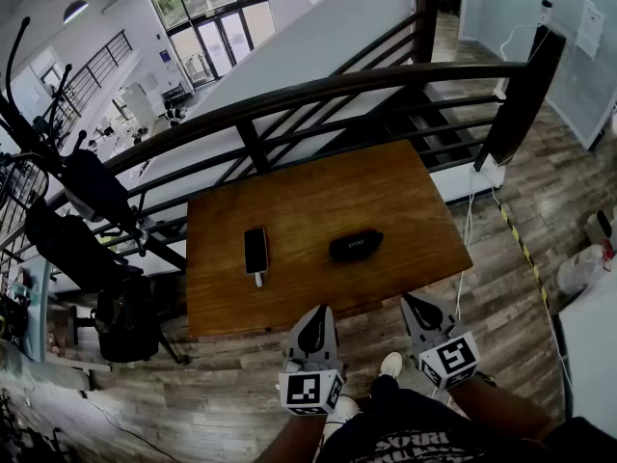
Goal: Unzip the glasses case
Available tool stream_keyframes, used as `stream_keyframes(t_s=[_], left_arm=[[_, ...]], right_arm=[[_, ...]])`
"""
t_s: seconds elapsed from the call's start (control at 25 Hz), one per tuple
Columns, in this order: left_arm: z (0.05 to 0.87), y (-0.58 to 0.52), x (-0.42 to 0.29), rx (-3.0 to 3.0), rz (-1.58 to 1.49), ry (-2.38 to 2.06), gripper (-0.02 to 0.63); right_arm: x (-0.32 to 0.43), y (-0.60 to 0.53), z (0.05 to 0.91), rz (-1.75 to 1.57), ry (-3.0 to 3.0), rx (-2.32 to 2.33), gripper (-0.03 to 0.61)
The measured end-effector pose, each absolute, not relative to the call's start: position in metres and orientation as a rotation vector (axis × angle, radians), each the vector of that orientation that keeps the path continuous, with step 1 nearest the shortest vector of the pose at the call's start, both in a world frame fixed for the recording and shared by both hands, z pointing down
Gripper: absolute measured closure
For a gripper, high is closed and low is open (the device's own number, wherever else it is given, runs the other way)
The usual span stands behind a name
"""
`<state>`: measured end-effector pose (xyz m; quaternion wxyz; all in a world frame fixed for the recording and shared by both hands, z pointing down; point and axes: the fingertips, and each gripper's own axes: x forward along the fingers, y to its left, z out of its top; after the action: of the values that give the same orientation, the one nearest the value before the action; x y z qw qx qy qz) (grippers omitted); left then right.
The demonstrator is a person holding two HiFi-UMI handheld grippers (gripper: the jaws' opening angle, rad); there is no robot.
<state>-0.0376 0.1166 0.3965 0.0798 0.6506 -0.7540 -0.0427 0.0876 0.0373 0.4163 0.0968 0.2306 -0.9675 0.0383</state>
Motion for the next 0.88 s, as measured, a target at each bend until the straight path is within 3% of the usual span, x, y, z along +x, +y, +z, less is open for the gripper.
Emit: stream_keyframes(t_s=[0.88], left_arm=[[0.426, 0.056, -0.084, 1.816, 0.006, -2.287, 0.609]], right_arm=[[0.049, -0.022, 0.451, 0.226, -2.817, 0.493, 0.580]])
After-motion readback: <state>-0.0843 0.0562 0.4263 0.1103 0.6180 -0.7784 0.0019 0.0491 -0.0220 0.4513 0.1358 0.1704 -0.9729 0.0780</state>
